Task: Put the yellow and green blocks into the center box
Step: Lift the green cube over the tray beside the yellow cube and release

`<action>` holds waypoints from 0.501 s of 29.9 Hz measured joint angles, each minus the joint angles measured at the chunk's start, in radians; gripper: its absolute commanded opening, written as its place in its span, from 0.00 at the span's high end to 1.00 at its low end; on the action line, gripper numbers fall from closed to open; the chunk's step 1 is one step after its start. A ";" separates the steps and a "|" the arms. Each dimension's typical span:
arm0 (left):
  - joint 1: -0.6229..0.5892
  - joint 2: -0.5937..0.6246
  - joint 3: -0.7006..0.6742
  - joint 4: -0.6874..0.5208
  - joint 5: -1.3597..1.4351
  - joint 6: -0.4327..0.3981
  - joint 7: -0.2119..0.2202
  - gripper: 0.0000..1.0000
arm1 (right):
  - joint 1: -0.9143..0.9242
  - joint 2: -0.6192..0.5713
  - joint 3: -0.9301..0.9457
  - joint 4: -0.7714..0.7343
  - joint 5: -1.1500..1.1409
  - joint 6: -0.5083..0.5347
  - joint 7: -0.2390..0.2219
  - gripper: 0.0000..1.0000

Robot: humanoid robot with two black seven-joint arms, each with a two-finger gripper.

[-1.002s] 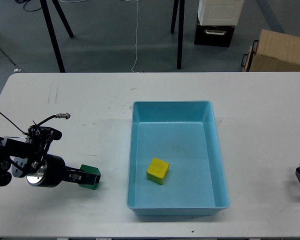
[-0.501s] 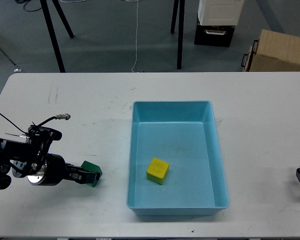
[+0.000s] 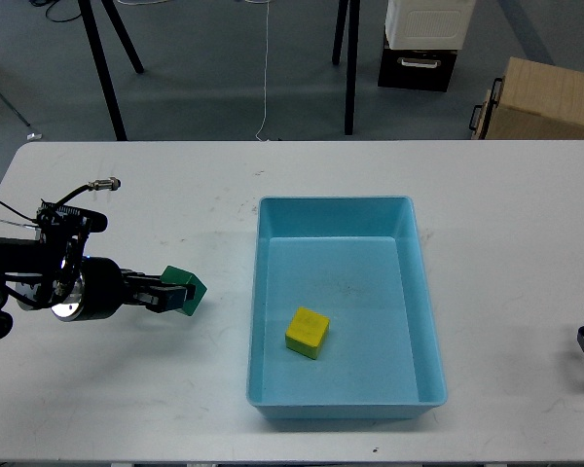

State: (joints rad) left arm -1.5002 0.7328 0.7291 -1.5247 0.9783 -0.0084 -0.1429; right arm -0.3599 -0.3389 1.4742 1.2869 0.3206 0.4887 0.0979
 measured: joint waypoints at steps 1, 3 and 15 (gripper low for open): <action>-0.020 -0.001 -0.001 -0.005 -0.012 -0.003 -0.003 1.00 | 0.000 0.000 0.000 0.000 0.000 0.000 0.000 0.00; -0.061 -0.006 -0.002 -0.015 -0.043 -0.013 -0.014 1.00 | 0.000 0.000 0.000 0.000 0.000 0.000 0.000 0.00; -0.206 -0.207 -0.002 -0.066 -0.217 -0.068 -0.100 1.00 | -0.011 0.000 0.005 0.001 0.000 0.000 0.003 0.00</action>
State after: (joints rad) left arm -1.7060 0.5256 0.7268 -1.5912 0.7618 -0.0766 -0.2429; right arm -0.3705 -0.3389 1.4796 1.2876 0.3206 0.4887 0.1004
